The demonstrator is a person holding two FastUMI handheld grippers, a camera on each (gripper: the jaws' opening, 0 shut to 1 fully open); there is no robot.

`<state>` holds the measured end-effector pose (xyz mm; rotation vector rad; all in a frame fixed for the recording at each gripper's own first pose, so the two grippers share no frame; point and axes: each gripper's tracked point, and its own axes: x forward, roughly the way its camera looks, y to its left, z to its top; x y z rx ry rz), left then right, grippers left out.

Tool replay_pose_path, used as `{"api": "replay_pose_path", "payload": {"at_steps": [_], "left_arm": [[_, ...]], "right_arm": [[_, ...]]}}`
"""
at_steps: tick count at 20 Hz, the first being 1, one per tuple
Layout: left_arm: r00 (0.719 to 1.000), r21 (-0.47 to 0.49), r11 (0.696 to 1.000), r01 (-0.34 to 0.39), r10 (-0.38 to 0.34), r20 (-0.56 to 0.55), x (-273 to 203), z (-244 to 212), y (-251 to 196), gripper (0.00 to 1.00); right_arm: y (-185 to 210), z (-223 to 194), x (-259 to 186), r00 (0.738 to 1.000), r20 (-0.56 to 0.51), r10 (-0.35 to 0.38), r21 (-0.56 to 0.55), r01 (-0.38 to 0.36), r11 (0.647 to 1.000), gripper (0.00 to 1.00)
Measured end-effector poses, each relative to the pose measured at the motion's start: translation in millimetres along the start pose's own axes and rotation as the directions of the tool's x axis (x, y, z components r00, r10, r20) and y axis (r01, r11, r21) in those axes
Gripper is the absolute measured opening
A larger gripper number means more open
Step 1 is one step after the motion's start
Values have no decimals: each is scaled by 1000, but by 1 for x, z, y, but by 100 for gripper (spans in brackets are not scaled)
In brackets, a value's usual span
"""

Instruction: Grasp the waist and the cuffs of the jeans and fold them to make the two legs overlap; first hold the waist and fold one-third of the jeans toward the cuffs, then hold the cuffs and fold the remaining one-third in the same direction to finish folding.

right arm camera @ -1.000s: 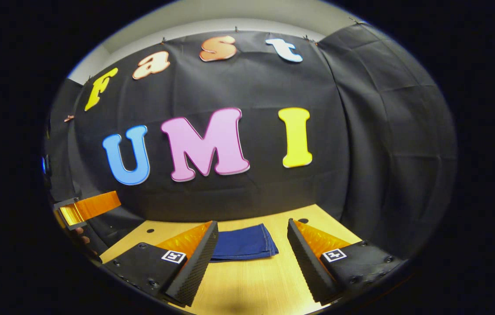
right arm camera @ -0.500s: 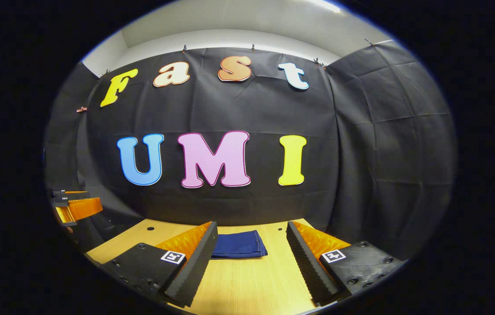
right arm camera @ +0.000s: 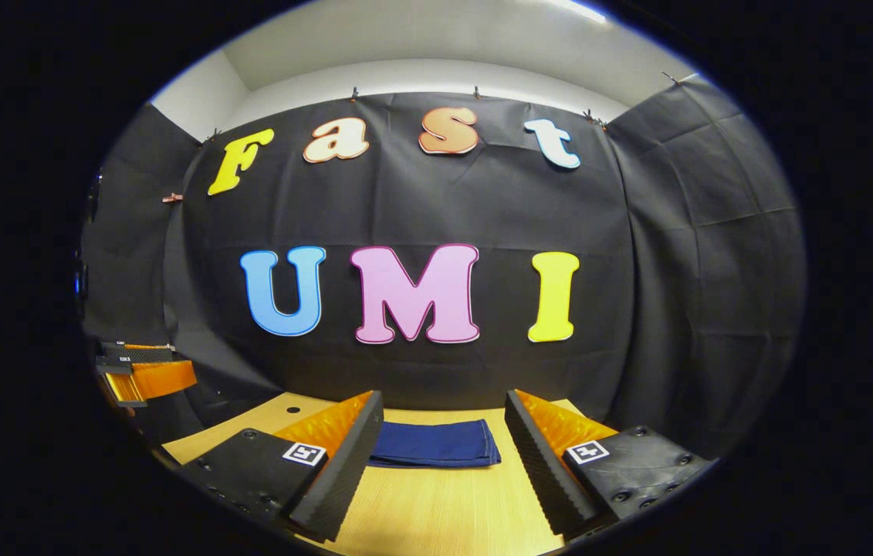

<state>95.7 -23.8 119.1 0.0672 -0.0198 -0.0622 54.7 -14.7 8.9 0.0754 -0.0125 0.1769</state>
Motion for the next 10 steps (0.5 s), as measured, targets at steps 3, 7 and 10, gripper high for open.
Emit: {"api": "replay_pose_path", "payload": {"at_steps": [3, 7, 10], "left_arm": [[1000, -16, 1000, -2, 1, -13, -6, -5, -1, 96], [1000, 5, 1000, 11, -11, -25, -16, -13, 4, 96], [999, -2, 1000, 15, -16, -41, -17, -19, 6, 96]], "right_arm": [[9, -10, -11, 1000, -27, 15, -13, -15, 1000, 96], [16, -18, -20, 999, -51, 9, -17, -10, 1000, 96], [18, -20, -26, 998, -66, -2, -14, 2, 1000, 96]]}}
